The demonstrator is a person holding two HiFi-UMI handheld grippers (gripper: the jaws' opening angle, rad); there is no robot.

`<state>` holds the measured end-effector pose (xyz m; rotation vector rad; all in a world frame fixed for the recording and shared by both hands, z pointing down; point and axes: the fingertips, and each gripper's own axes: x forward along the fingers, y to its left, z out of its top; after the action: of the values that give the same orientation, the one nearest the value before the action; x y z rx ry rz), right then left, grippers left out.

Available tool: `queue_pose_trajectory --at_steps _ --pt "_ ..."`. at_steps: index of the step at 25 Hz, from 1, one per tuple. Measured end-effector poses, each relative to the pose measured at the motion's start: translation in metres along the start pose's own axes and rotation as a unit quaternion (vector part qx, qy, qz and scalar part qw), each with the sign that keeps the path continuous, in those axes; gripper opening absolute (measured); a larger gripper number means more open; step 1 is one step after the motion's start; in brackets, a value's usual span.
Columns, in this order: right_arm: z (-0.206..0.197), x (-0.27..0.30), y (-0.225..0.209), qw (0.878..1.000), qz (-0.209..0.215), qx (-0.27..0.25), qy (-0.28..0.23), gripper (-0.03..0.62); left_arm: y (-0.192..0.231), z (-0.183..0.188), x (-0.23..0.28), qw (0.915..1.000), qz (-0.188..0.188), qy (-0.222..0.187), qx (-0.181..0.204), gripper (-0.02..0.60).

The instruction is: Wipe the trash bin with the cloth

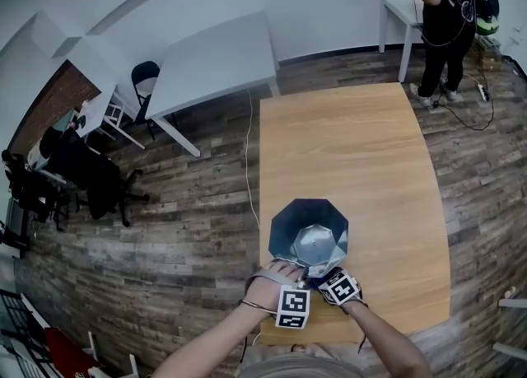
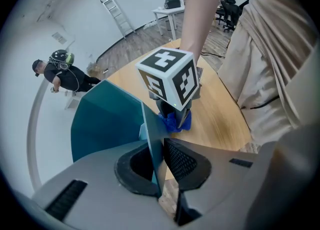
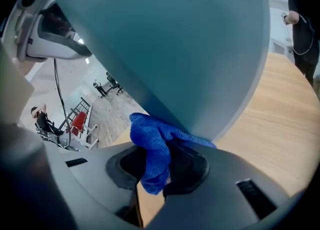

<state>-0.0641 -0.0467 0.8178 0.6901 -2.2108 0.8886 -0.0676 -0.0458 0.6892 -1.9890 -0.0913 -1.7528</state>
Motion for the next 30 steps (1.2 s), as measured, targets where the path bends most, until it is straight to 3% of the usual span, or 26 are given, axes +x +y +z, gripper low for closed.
queue_pose_trajectory --at_steps 11,18,20,23,24,30 --pt "-0.031 0.06 -0.035 0.999 -0.017 0.014 0.04 0.08 0.001 -0.001 0.004 1.0 -0.006 -0.002 -0.003 0.049" --pt "-0.033 0.046 -0.031 0.999 -0.016 0.038 0.029 0.08 0.002 0.001 0.005 0.9999 0.012 0.002 0.002 0.051" --pt "-0.032 0.033 -0.022 0.999 -0.008 0.036 0.018 0.081 0.0 0.0 0.004 0.9999 0.014 -0.006 0.002 0.052" --pt "-0.025 -0.001 -0.008 0.999 -0.002 0.034 -0.018 0.08 -0.001 -0.004 -0.005 0.9994 0.015 -0.031 -0.001 0.16" --pt "-0.021 -0.015 -0.003 0.999 -0.005 0.035 -0.036 0.081 0.001 -0.008 -0.009 0.9992 0.02 -0.035 0.004 0.164" --pt "0.002 -0.099 0.029 0.992 -0.007 0.044 -0.114 0.08 0.004 -0.046 -0.022 0.9959 0.028 -0.026 0.081 0.184"
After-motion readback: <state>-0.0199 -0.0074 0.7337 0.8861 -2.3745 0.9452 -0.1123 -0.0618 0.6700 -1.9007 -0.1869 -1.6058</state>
